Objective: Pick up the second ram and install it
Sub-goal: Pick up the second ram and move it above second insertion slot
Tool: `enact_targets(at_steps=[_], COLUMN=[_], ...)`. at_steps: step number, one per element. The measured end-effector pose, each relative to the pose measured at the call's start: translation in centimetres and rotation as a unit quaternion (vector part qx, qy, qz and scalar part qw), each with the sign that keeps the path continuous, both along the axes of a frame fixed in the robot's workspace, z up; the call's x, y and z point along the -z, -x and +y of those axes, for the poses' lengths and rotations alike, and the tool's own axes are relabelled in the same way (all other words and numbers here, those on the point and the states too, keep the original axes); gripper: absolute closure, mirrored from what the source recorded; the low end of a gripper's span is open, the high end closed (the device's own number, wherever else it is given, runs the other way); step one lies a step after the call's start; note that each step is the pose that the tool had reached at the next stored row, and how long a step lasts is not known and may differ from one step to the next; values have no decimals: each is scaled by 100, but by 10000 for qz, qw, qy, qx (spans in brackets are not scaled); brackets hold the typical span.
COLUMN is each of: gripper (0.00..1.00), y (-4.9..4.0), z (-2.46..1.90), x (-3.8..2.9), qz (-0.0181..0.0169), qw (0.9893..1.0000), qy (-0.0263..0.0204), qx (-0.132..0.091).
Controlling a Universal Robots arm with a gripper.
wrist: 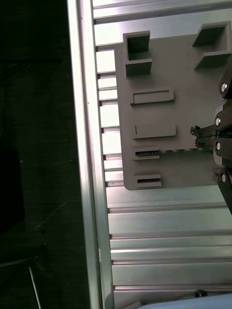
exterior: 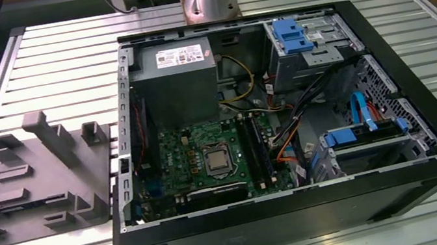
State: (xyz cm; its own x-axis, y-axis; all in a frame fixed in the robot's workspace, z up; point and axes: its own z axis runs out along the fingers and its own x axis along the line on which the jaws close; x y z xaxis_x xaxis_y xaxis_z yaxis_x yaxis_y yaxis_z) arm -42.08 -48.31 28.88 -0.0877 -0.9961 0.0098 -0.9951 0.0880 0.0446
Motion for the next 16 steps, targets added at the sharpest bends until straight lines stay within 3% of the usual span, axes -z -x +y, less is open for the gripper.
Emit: enact_targets(at_steps=[16], gripper=[89], y=[0], z=[0], x=[48], qz=[0], qw=[10000], qy=[0], qx=[0])
